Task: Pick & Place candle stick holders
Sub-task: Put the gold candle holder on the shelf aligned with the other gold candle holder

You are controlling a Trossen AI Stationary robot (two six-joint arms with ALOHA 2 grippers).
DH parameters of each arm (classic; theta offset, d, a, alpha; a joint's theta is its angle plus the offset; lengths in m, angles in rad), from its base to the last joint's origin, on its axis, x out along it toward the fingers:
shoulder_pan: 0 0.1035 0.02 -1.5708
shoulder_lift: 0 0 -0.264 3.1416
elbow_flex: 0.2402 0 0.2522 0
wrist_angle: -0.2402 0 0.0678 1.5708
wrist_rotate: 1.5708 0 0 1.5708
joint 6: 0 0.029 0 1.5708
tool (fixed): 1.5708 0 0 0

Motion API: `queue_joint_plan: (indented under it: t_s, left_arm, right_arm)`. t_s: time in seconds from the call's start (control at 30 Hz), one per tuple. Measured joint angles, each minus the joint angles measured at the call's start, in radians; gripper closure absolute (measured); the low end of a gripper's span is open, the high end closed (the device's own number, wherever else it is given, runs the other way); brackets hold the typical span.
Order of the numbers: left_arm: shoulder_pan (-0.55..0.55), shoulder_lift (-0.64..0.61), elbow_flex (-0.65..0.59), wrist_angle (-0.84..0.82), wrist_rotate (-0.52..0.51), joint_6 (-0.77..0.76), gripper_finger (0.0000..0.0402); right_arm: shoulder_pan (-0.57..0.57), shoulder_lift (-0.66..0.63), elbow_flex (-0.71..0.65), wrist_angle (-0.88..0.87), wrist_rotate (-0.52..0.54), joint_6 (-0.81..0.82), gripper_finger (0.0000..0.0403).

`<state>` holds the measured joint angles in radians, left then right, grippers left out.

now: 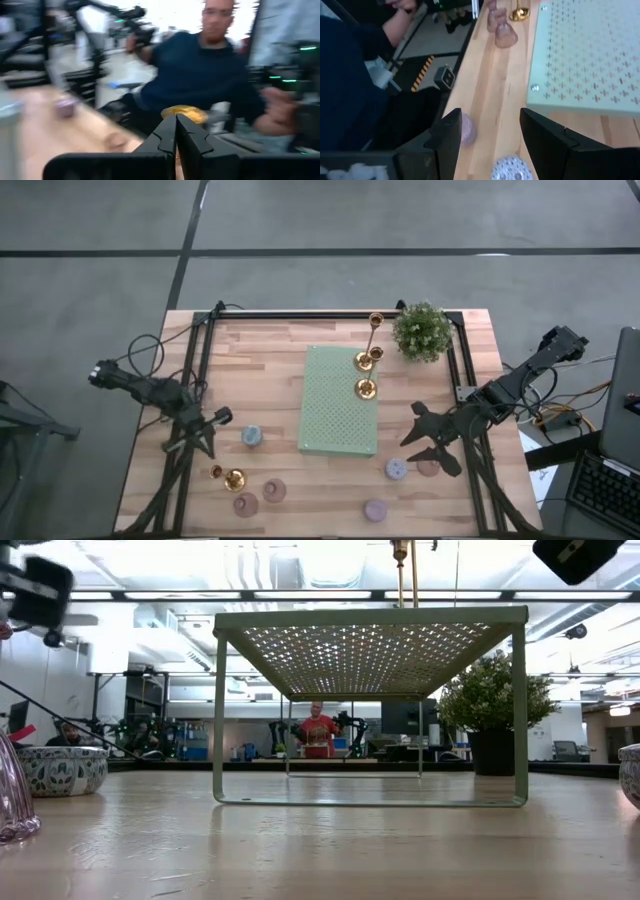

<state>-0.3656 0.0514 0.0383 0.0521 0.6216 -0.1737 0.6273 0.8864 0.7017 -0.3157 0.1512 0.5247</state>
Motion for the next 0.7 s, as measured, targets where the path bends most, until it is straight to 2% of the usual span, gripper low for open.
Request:
queue_joint_plan:
  t_s: [0.17,0.37,0.47,0.6,0.7]
  left_arm:
    - [0.000,-0.001,-0.002,0.008,0.162,0.138,0.0390]
    - [0.000,-0.001,-0.022,-0.001,0.173,0.226,0.0390]
    - [-0.001,0.012,-0.025,0.000,0.172,0.220,0.0390]
    - [-0.001,0.028,-0.025,-0.005,0.172,0.206,0.0390]
    - [0.000,0.058,-0.025,-0.008,0.171,0.201,0.0390]
  right_arm:
    - [0.001,0.000,0.000,0.056,0.023,0.000,0.0209]
    - [0.001,0.000,0.000,0.090,0.044,-0.004,0.0209]
    - [0.001,0.000,0.000,0.085,0.044,-0.015,0.0209]
    - [0.001,0.000,-0.001,0.055,0.043,-0.156,0.0209]
    - [0.001,-0.001,-0.002,0.054,0.066,-0.183,0.0209]
